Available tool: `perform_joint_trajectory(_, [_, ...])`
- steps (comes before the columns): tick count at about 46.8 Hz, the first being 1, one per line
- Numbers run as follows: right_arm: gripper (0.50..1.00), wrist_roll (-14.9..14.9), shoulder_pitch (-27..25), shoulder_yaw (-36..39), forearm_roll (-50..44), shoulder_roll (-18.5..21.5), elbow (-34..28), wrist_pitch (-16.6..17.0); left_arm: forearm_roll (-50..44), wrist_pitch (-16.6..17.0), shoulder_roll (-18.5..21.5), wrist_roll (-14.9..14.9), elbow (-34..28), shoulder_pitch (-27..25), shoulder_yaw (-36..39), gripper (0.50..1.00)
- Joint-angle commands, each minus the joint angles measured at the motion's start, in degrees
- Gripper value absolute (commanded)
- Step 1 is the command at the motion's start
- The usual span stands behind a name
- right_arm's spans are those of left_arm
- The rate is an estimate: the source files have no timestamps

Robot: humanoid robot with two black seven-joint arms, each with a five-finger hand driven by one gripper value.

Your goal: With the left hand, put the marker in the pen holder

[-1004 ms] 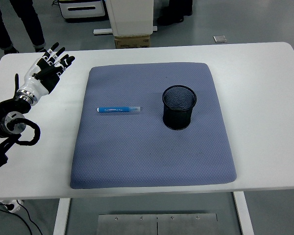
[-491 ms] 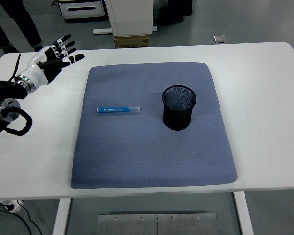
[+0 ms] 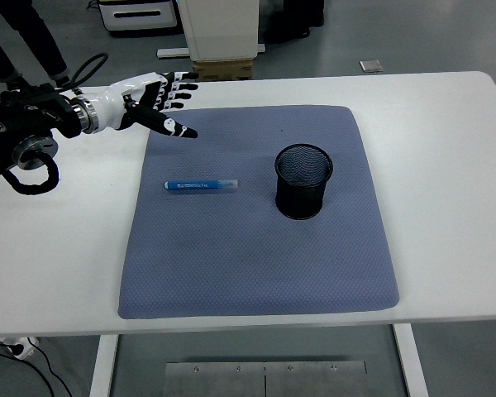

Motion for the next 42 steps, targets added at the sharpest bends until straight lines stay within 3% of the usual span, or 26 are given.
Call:
perform_joint_trajectory(1, [1.0, 0.0, -0.01, 0.01, -0.02, 0.0, 0.01, 0.0, -0.02, -1.42, 0.04, -0.06, 0.04, -1.76, 1.28, 1.0])
perform_joint_trajectory(5, [1.0, 0.0, -0.01, 0.01, -0.02, 0.0, 0.01, 0.0, 0.07, -1.86, -1.28, 0.02, -0.04, -3.61, 4.53, 1.0])
perform_joint_trajectory(12, [1.0, 0.0, -0.01, 0.01, -0.02, 0.0, 0.01, 0.0, 5.15, -1.25, -7.69, 0.73, 0.22, -5.28, 9.63, 1.0])
perform_joint_trajectory(19, [1.0, 0.0, -0.01, 0.01, -0.02, 0.0, 0.01, 0.0, 13.95, -1.6, -9.28, 1.52, 0.05, -6.51, 9.81, 1.0])
perform_joint_trajectory(42, [1.0, 0.0, -0.01, 0.01, -0.02, 0.0, 0.01, 0.0, 27.4, -0.55, -12.44, 2.22, 0.48, -6.25, 10.16, 1.0])
